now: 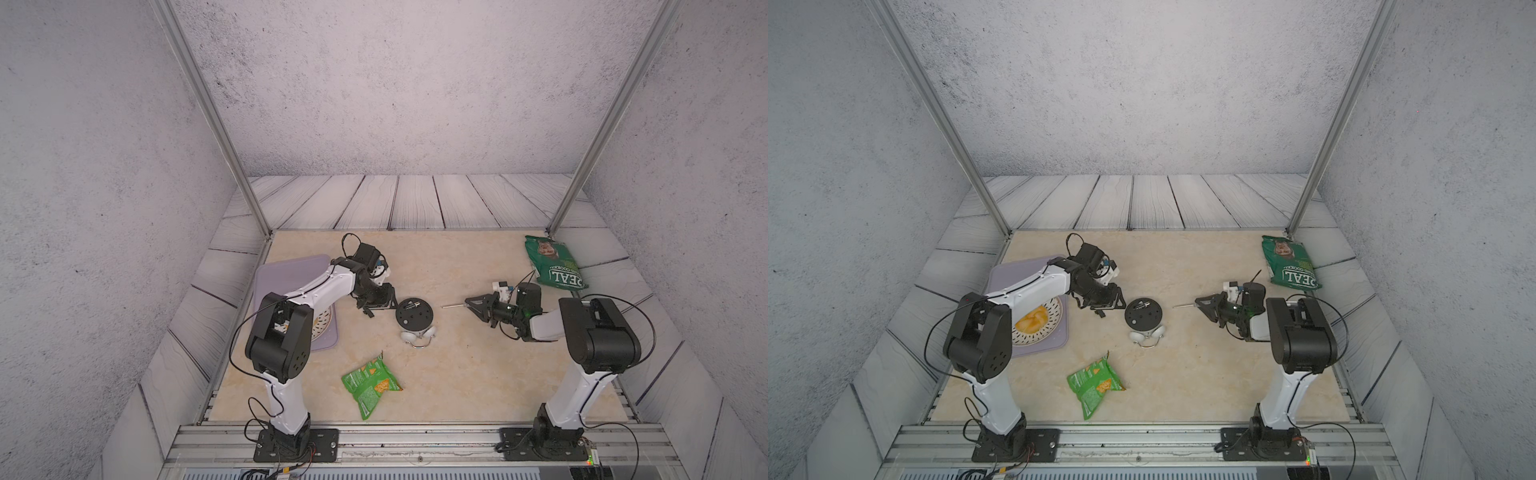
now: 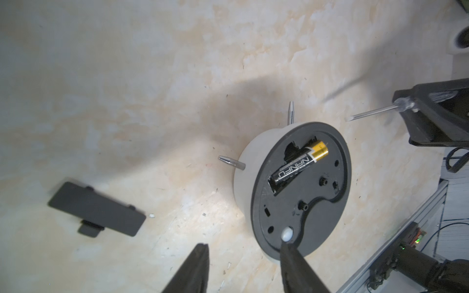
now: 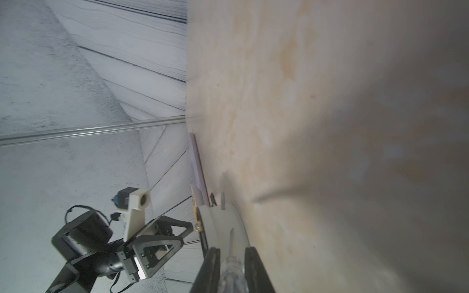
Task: Remove the battery from the alarm
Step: Place the screwdriver at the center of the board.
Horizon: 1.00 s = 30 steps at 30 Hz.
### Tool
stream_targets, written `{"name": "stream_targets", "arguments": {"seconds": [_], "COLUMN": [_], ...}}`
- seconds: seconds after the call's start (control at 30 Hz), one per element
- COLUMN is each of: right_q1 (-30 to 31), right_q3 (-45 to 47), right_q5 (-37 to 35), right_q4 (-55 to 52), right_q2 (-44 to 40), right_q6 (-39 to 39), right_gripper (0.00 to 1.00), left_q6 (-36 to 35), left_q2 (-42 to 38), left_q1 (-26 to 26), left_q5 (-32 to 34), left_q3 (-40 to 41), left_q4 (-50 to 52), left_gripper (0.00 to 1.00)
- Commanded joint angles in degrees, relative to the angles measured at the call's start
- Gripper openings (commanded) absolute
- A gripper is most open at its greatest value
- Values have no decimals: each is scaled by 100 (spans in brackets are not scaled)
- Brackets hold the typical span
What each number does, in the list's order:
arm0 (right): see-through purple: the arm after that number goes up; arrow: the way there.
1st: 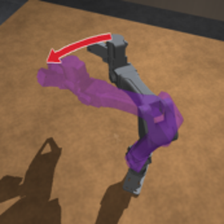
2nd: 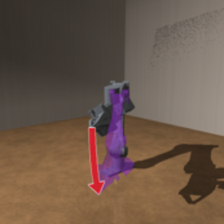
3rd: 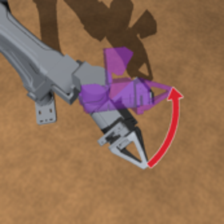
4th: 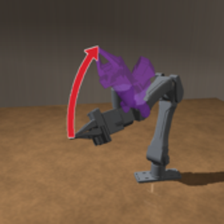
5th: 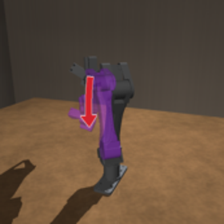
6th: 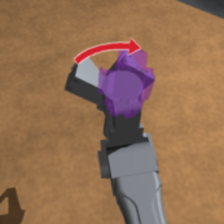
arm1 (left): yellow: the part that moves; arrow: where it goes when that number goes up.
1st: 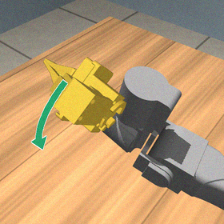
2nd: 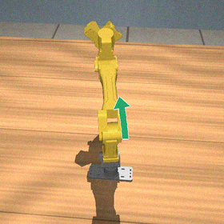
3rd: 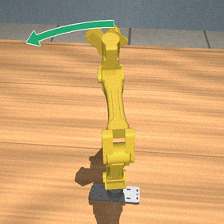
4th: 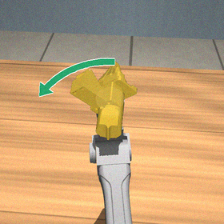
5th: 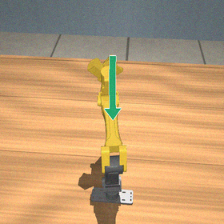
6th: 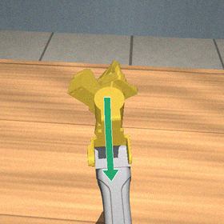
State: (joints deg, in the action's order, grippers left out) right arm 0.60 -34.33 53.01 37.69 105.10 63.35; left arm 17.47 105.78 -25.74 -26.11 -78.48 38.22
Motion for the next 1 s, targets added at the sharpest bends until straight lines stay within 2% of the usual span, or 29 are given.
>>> {"name": "stream_targets", "arguments": {"seconds": [0.0,0.23,0.37,0.47,0.57,0.7,0.8,0.97], "right_q1": [-29,-34,-152,-201,-196,114,887,2144], "right_q3": [52,178,167,-78,-552,-1396,-2310,-3949], "right_q5": [-154,-374,-881,-1638,-2517,-3156,-3631,-4378], "right_q4": [-934,-1801,-3113,-4751,-6252,-7331,-7982,-8948], "right_q2": [-205,-297,-854,-1427,-2037,-2404,-2080,-1005], "right_q6": [-760,-1198,-1751,-2369,-3047,-3820,-4359,-5333], "right_gripper": [8,42,63,73,77,78,77,73], "left_q6": [-182,-179,-192,-187,-192,-121,-2,270], "left_q2": [-99,-23,-55,-62,-25,112,240,255], "left_q1": [-10,-56,-54,-54,-54,-50,-54,62], "left_q5": [222,160,190,189,141,-117,-450,-760], "left_q3": [-10,8,24,17,23,43,73,224], "left_q4": [256,253,265,273,267,207,108,0], "left_gripper": [53,55,56,57,58,58,58,58]}}
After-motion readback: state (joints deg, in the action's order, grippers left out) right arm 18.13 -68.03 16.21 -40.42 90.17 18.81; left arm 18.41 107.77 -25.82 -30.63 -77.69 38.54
